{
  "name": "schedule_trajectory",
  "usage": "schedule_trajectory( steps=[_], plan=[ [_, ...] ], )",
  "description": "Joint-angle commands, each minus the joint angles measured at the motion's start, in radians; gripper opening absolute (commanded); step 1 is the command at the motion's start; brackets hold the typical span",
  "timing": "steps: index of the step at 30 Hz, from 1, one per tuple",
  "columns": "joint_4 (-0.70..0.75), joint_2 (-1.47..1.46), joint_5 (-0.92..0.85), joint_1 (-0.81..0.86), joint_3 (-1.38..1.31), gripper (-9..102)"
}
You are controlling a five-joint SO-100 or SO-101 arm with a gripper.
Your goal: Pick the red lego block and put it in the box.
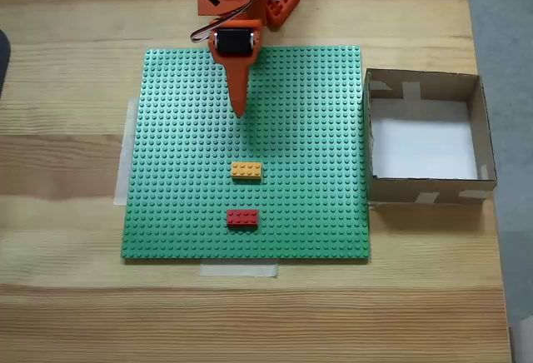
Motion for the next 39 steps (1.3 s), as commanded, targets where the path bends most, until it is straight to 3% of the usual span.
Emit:
schedule_trajectory(
  steps=[1,14,22,39],
  plan=[
    [0.003,0.005,-0.005,0.002,0.006,-1],
    [0.005,-0.051,0.023,0.009,-0.037,-1],
    [0.048,-0.249,0.043,0.000,-0.232,0],
    [0.262,-0.746,0.071,-0.023,-0.715,13]
  ],
)
